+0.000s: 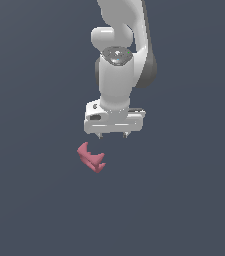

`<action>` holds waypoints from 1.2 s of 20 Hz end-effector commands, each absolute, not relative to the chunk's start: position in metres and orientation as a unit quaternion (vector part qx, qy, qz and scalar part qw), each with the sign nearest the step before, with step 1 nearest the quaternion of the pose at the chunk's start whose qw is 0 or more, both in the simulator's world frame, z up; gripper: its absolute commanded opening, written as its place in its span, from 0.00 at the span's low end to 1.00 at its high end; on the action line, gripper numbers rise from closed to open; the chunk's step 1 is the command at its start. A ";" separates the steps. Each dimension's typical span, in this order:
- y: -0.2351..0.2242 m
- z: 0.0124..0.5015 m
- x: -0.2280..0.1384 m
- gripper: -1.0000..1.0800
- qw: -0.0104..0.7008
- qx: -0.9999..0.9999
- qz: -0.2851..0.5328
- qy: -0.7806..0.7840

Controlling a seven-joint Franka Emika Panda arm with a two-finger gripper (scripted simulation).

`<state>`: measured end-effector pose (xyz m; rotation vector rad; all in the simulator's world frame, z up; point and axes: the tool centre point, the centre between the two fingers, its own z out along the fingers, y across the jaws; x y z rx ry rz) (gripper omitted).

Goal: Pick up the object and move it to a goal position.

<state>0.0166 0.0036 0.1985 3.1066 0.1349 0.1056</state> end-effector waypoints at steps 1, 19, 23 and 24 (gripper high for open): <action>0.001 0.197 0.018 0.96 0.016 0.998 0.033 0.055; -0.037 0.174 0.030 0.96 0.015 0.974 0.015 0.228; -0.047 0.168 0.032 0.96 0.014 0.962 0.011 0.271; -0.049 0.166 0.033 0.96 0.013 0.959 0.010 0.281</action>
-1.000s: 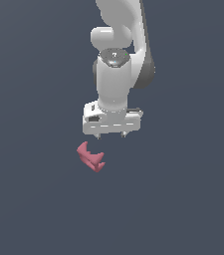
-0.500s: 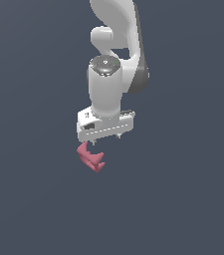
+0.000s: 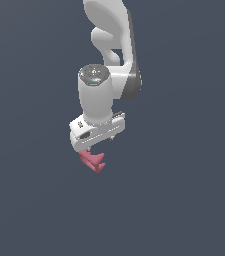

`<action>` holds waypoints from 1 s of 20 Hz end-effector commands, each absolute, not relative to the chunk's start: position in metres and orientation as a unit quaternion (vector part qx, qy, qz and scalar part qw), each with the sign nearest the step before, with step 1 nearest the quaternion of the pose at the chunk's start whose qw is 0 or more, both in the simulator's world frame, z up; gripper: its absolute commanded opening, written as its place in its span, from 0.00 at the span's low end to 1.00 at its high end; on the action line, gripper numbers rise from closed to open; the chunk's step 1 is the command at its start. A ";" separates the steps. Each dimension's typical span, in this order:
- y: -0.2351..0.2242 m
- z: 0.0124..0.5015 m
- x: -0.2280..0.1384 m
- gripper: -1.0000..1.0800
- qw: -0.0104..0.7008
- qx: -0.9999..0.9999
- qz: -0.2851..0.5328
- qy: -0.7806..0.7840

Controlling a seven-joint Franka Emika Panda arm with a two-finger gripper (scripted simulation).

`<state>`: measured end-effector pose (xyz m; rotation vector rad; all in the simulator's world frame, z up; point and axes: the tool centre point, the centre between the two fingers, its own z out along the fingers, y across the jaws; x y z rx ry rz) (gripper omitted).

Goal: Pick up the object and move it to a goal position.

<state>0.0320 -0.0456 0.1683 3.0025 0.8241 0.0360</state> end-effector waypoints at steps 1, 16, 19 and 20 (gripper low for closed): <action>-0.052 0.164 0.034 0.96 0.013 0.956 0.009 0.292; -0.085 0.145 0.040 0.96 0.003 0.906 0.001 0.423; -0.088 0.143 0.040 0.96 0.001 0.900 0.000 0.436; -0.089 0.142 0.040 0.96 0.001 0.899 0.000 0.439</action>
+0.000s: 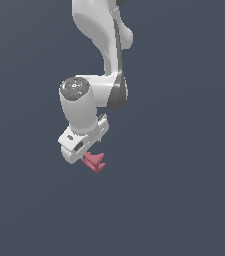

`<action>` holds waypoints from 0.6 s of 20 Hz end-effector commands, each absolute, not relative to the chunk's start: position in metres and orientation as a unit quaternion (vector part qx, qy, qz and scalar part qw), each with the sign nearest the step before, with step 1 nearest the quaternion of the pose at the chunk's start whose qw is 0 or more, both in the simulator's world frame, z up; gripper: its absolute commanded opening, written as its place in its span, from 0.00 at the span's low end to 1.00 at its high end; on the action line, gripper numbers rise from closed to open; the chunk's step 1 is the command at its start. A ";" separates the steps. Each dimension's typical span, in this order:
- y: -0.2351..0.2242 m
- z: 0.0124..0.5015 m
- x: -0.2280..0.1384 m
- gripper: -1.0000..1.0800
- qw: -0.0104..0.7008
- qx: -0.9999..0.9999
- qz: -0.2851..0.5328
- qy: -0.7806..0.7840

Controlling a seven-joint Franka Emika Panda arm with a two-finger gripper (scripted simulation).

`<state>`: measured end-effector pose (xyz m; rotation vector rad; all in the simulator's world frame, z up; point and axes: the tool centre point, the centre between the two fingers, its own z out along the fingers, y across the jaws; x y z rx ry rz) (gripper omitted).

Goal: Pick up the object and move it to a goal position.

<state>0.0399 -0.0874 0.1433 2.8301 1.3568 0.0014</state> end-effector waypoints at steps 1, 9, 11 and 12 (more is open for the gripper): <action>-0.090 0.142 0.040 0.96 0.001 0.897 0.000 0.442; -0.091 0.140 0.040 0.96 0.000 0.895 0.000 0.446; -0.091 0.135 0.040 0.96 0.000 0.895 0.000 0.446; -0.091 0.131 0.040 0.96 0.000 0.895 0.000 0.447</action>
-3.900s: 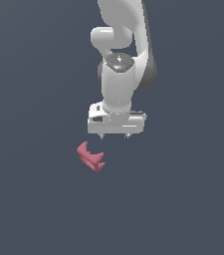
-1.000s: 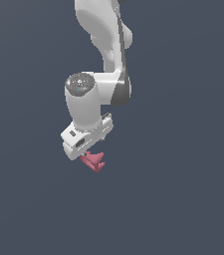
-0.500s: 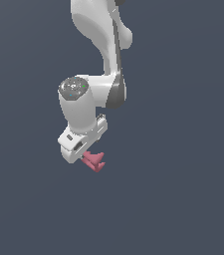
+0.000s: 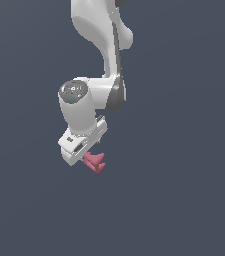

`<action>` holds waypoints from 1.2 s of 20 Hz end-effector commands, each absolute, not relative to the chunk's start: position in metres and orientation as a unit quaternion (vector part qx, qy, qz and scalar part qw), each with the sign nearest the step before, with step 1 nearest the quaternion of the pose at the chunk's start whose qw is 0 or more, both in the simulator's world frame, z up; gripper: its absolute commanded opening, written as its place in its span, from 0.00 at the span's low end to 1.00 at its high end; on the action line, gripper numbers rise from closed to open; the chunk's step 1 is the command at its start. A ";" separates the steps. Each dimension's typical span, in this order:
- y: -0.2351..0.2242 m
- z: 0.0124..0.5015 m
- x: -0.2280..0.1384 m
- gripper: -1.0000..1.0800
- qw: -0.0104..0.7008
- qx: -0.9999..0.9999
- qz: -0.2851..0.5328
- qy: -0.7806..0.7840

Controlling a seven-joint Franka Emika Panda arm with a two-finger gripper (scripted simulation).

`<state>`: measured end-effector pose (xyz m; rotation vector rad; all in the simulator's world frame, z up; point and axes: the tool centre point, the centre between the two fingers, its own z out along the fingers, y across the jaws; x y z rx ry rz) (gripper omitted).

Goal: Pick up the object and move it to a goal position.

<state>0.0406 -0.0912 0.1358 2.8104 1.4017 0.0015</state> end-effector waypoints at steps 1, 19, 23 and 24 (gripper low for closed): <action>-0.091 0.127 0.040 0.96 0.000 0.895 0.000 0.447; -0.091 0.091 0.040 0.00 0.000 0.894 0.000 0.448; -0.091 0.091 0.040 0.00 0.000 0.894 0.000 0.448; -0.091 0.091 0.040 0.00 0.000 0.894 0.000 0.448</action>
